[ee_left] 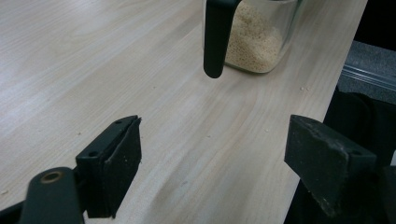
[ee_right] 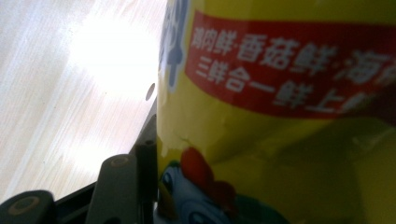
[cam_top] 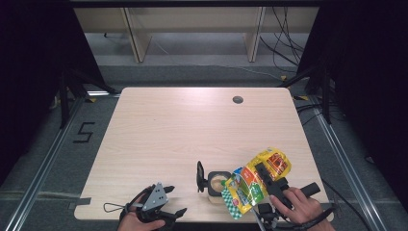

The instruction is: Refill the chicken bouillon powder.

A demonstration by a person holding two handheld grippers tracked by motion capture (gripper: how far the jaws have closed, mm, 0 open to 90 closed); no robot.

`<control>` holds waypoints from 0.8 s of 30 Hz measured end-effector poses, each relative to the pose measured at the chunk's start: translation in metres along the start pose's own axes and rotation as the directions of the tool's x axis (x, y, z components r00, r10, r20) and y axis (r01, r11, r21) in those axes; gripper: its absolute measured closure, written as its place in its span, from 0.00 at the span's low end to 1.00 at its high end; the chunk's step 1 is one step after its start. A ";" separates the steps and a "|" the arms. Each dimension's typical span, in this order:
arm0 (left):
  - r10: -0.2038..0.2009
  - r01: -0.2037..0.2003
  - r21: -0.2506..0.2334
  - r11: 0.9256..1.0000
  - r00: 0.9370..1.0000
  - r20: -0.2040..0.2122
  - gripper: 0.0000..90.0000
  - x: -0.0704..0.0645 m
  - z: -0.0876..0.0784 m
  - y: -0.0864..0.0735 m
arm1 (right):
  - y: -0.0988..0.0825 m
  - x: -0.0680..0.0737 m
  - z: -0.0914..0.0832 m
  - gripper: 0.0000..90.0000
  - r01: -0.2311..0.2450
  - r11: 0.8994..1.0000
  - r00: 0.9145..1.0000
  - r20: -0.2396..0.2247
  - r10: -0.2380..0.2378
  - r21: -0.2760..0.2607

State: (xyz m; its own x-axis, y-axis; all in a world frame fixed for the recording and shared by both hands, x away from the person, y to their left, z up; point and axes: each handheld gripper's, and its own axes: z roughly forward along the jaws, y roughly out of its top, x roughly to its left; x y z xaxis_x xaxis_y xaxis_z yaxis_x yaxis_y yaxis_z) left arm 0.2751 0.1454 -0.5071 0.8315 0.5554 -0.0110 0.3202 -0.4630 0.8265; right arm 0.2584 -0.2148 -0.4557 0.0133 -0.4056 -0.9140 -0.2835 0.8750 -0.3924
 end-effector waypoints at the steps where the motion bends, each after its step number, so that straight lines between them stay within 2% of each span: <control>1: 0.003 -0.003 -0.002 1.000 1.000 -0.003 0.20 0.001 0.000 0.000 | 0.000 0.000 0.000 0.52 0.005 1.000 1.000 0.005 -0.005 -0.005; 3: -0.007 0.007 -0.018 1.000 1.000 0.000 0.20 0.001 0.001 0.000 | 0.001 0.000 0.000 0.52 0.004 1.000 1.000 0.009 -0.004 -0.007; 5: 0.023 -0.023 0.020 1.000 1.000 -0.007 0.20 0.002 -0.001 0.000 | 0.001 -0.001 0.000 0.52 0.004 1.000 1.000 0.003 -0.004 -0.007; 6: -0.007 0.007 -0.009 1.000 1.000 0.001 0.20 0.000 0.001 0.000 | 0.001 0.000 0.000 0.52 0.004 1.000 1.000 0.004 -0.004 -0.008; 9: -0.002 0.002 -0.012 1.000 1.000 -0.002 0.20 0.001 0.001 0.000 | 0.001 0.000 0.000 0.52 -0.003 1.000 1.000 0.003 0.003 -0.005; 11: 0.004 -0.004 0.005 1.000 1.000 0.002 0.20 0.001 0.000 0.000 | 0.001 0.000 0.000 0.52 -0.005 1.000 1.000 0.003 0.005 -0.004; 14: 0.009 -0.009 -0.008 1.000 1.000 -0.004 0.20 0.002 -0.001 0.001 | 0.000 0.001 -0.001 0.52 -0.007 1.000 1.000 0.006 0.007 -0.005; 17: -0.007 0.007 -0.017 1.000 1.000 -0.003 0.20 0.000 0.001 0.000 | 0.000 0.000 -0.001 0.52 -0.002 1.000 1.000 0.009 0.002 -0.008; 18: 0.005 -0.005 0.002 1.000 1.000 0.001 0.20 0.001 0.000 0.000 | 0.000 0.000 -0.001 0.52 -0.002 1.000 1.000 0.009 0.002 -0.007; 19: 0.007 -0.007 0.002 1.000 1.000 0.003 0.20 0.001 0.000 0.000 | 0.000 0.000 -0.001 0.52 -0.001 1.000 1.000 0.010 0.001 -0.008; 20: -0.004 0.004 -0.021 1.000 1.000 -0.001 0.20 0.001 0.001 0.000 | 0.000 0.000 -0.001 0.52 0.000 1.000 1.000 0.011 0.000 -0.008; 21: -0.001 0.001 -0.015 1.000 1.000 0.001 0.20 0.002 0.001 0.000 | 0.000 0.000 -0.001 0.52 0.001 1.000 1.000 0.021 -0.001 -0.010; 24: 0.000 0.000 -0.008 1.000 1.000 0.002 0.20 0.001 0.000 0.000 | -0.001 -0.001 -0.001 0.52 0.003 1.000 1.000 0.012 -0.003 -0.008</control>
State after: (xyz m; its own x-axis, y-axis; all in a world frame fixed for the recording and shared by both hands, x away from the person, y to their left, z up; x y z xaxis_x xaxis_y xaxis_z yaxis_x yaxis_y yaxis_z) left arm 0.2760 0.1458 -0.5075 0.8324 0.5541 -0.0121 0.3168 -0.4578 0.8307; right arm 0.2581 -0.2153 -0.4544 0.0255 -0.4054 -0.9138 -0.2914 0.8714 -0.3947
